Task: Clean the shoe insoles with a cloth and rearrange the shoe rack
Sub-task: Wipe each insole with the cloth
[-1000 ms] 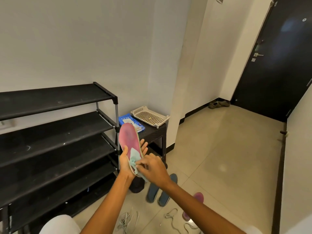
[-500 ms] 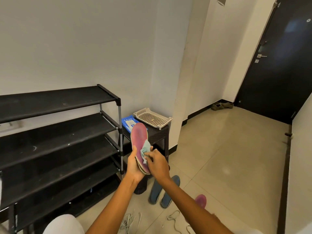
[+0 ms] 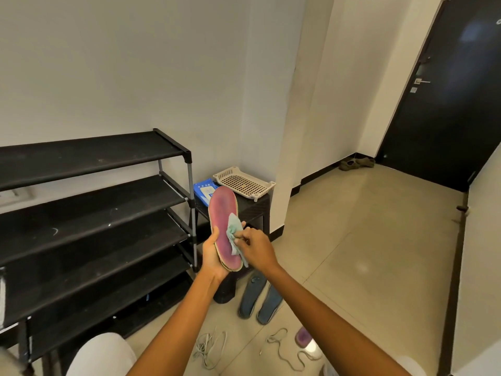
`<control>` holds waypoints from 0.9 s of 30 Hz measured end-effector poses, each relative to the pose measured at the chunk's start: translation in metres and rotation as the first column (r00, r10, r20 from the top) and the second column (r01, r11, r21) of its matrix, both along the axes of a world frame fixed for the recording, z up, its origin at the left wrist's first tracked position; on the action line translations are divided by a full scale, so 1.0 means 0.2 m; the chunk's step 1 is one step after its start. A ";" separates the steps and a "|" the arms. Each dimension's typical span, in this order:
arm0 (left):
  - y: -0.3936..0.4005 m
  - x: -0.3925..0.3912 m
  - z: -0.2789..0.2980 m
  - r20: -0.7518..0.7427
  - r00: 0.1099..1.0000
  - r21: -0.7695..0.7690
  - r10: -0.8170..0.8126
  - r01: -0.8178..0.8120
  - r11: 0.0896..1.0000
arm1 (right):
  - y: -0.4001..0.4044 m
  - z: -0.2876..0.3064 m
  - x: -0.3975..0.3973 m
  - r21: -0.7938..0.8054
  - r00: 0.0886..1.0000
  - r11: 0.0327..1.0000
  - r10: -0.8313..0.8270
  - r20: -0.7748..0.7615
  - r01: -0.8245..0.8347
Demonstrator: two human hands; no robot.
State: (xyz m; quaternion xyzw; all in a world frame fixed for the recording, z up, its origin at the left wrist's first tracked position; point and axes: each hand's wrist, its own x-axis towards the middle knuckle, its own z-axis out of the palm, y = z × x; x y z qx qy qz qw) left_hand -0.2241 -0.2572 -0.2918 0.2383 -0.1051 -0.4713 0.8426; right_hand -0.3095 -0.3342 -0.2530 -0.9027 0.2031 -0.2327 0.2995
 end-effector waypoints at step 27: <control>0.04 -0.09 0.02 -0.040 0.994 0.140 0.098 -0.092 0.986 | 0.03 -0.02 -0.04 0.090 0.988 0.987 -0.141 0.070 0.134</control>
